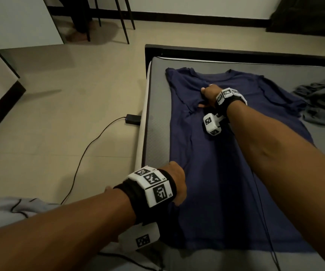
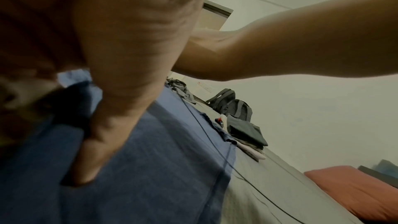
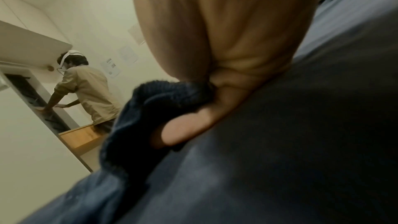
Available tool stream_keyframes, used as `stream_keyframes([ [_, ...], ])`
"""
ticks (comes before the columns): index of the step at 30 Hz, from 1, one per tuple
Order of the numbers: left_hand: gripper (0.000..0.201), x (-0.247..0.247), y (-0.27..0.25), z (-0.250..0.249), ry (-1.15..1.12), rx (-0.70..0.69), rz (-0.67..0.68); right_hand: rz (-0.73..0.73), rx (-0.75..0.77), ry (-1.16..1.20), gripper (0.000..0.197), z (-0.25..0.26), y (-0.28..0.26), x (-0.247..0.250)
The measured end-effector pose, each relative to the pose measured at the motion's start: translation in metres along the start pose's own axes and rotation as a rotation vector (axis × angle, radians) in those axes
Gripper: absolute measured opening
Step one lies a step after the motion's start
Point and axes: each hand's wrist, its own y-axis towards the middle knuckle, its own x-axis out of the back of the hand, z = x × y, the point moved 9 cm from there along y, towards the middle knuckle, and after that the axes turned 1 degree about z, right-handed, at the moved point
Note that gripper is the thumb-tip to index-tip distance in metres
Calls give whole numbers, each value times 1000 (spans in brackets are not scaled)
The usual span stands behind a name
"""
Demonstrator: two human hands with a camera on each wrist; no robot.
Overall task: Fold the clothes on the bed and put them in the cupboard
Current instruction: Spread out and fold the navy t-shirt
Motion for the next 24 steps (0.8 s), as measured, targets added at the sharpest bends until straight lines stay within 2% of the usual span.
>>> stream_keyframes([
  [1, 62, 1, -2, -2, -16, -4, -14, 13, 28, 59, 59, -1, 0, -1],
  [3, 66, 1, -4, -7, -71, -21, -30, 11, -34, 414, 48, -6, 2, -3],
  [5, 75, 0, -7, -17, -111, -61, -25, -26, -90, 594, 43, -15, 9, -7],
  [6, 81, -3, -8, -24, -131, -93, -10, -14, -103, 615, 43, -13, 6, -7],
  [7, 86, -6, -10, -31, -185, -130, 20, -8, -72, 521, 44, -9, 6, -5],
  [10, 104, -23, -15, -53, -555, -239, 269, 58, 22, 113, 58, 2, -2, -2],
  [11, 105, -25, -20, -61, -650, -276, 344, 61, 26, 74, 58, 0, -1, -3],
  [12, 101, -24, -22, -67, -710, -308, 391, 46, -20, 274, 53, -5, 6, -3],
  [14, 78, -17, -25, -71, -763, -356, 410, 4, -44, 386, 45, -8, 5, -1],
  [16, 43, -12, -21, -64, -640, -368, 342, -14, -13, 211, 49, -4, 3, 3],
  [18, 17, -10, -13, -53, -211, -394, 186, -24, -2, 94, 52, -2, -6, 5],
  [20, 37, -11, -9, -49, 203, -443, 37, 26, 0, 227, 47, -3, -1, 0],
  [22, 53, -16, -9, -50, 322, -465, -50, -17, -41, 518, 43, -12, 9, 0],
  [24, 53, -20, -10, -55, 363, -472, -123, -27, -60, 608, 43, -15, 14, -3],
])
